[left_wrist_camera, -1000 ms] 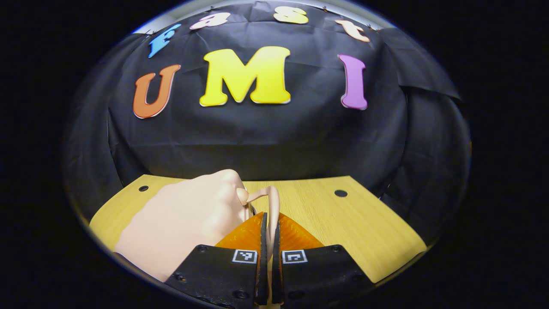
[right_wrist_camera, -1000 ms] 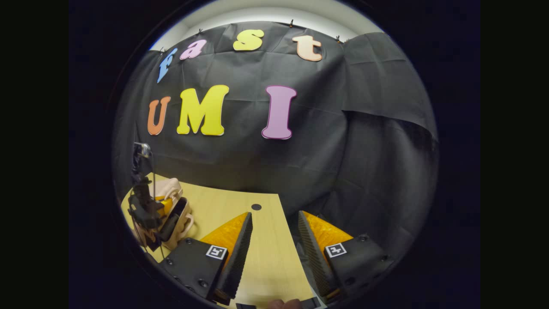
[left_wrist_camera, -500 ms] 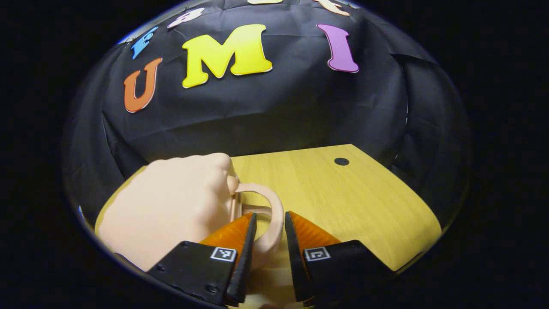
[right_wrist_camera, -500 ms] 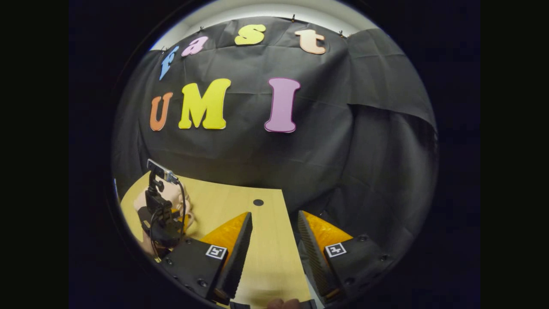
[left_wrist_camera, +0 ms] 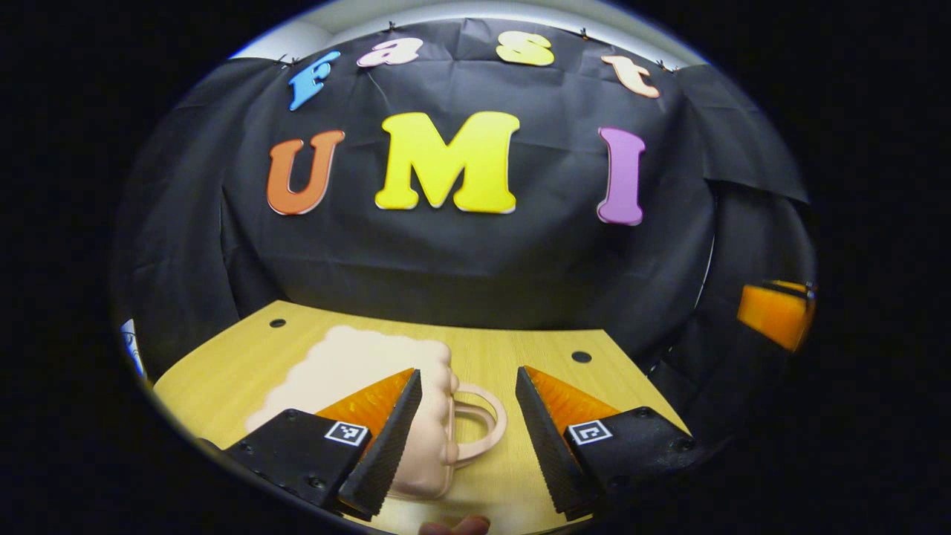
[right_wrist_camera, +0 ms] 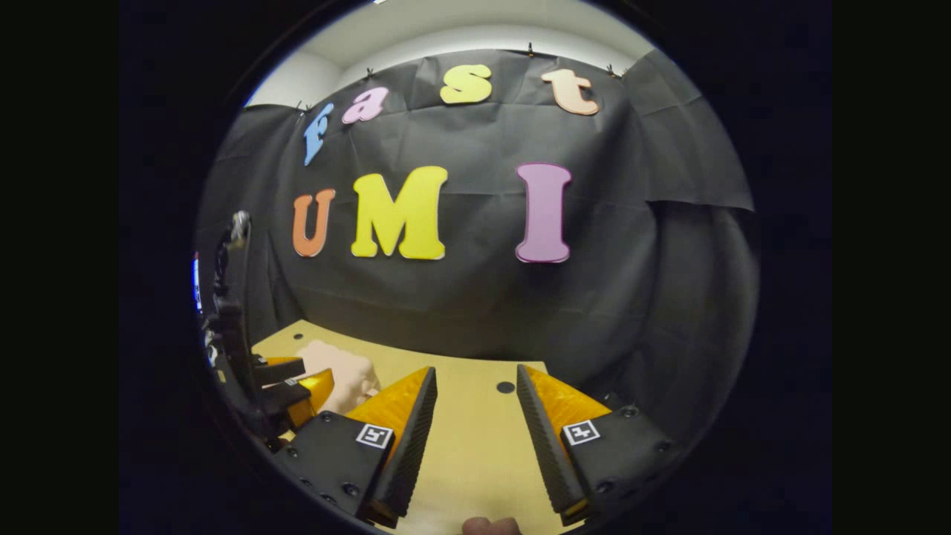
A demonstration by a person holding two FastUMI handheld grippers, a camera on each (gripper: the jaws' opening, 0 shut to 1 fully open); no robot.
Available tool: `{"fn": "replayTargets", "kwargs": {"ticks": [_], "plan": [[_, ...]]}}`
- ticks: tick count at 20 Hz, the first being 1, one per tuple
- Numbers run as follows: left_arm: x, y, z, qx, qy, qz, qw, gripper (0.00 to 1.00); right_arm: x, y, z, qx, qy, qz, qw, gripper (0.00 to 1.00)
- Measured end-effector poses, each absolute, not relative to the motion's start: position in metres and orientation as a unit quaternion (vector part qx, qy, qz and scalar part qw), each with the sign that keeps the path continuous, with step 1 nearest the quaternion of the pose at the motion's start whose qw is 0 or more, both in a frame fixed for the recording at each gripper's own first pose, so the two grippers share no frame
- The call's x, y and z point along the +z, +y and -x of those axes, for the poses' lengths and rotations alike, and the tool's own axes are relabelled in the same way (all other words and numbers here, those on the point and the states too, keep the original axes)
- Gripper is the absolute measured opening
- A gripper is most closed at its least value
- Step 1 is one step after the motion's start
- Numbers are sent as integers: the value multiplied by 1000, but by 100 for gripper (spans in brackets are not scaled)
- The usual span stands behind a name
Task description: First open the suitcase, pack the skin care products into it, and then close the suitcase.
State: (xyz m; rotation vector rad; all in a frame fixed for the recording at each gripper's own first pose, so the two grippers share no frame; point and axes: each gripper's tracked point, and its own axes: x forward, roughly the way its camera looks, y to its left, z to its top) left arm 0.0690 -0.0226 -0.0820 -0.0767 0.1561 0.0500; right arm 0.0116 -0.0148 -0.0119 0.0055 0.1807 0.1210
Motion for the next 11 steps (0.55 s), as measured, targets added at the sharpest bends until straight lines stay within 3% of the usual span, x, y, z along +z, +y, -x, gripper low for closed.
{"fn": "replayTargets", "kwargs": {"ticks": [6,11], "plan": [[7,8,-48,28,-24,27,999,83,34,28,-13,68,20,1,997,65],[25,21,-34,30,-43,30,998,87,47,46,-3,56,-3,-4,998,64]]}}
